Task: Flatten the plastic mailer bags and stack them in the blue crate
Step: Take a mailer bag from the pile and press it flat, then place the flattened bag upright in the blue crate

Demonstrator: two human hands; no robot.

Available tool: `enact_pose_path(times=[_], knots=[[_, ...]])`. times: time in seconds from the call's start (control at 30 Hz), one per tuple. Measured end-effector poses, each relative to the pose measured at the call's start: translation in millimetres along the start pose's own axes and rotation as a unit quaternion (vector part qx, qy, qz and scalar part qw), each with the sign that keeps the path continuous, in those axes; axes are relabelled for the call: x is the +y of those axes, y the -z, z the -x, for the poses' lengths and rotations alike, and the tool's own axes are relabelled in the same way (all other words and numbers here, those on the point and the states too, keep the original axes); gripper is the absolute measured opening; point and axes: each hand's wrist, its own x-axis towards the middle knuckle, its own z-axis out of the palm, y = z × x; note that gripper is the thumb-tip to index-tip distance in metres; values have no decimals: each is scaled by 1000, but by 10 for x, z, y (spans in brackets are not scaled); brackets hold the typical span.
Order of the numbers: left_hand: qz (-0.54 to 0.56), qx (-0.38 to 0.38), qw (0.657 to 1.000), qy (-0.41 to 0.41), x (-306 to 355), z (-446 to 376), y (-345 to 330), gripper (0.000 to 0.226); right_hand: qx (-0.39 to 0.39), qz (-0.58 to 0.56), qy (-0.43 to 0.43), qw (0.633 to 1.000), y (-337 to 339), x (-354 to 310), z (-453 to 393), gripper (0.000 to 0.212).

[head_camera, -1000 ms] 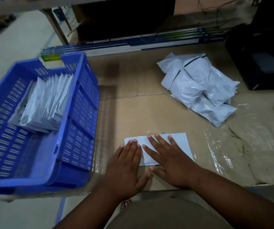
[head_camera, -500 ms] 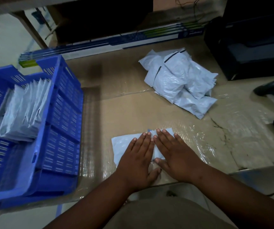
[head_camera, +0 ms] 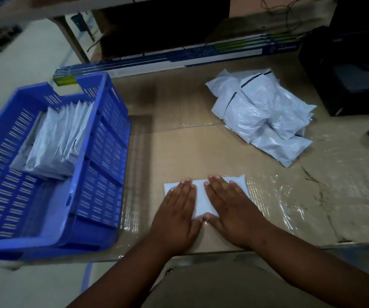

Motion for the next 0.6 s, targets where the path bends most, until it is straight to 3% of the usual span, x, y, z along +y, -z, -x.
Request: enact_pose_path(times=[0.2, 0.33, 0.4, 0.5, 0.6], knots=[[-93, -102, 985, 108, -325, 304, 211, 93, -36, 56, -73, 995, 121, 455, 284, 88], [-82, -136, 970, 183, -304, 298, 368, 93, -19, 20, -116, 993, 199, 589, 324, 88], [-58, -80, 985, 143, -196, 164, 403, 85, -3, 29, -99, 995, 273, 470, 216, 80], [9, -19, 1000, 8, 29, -123, 234, 73, 9, 16, -18, 1000, 258, 93, -9, 73], [15, -44, 998, -34, 113, -255, 45, 71, -21, -12, 3, 1000, 80, -9, -62, 75]])
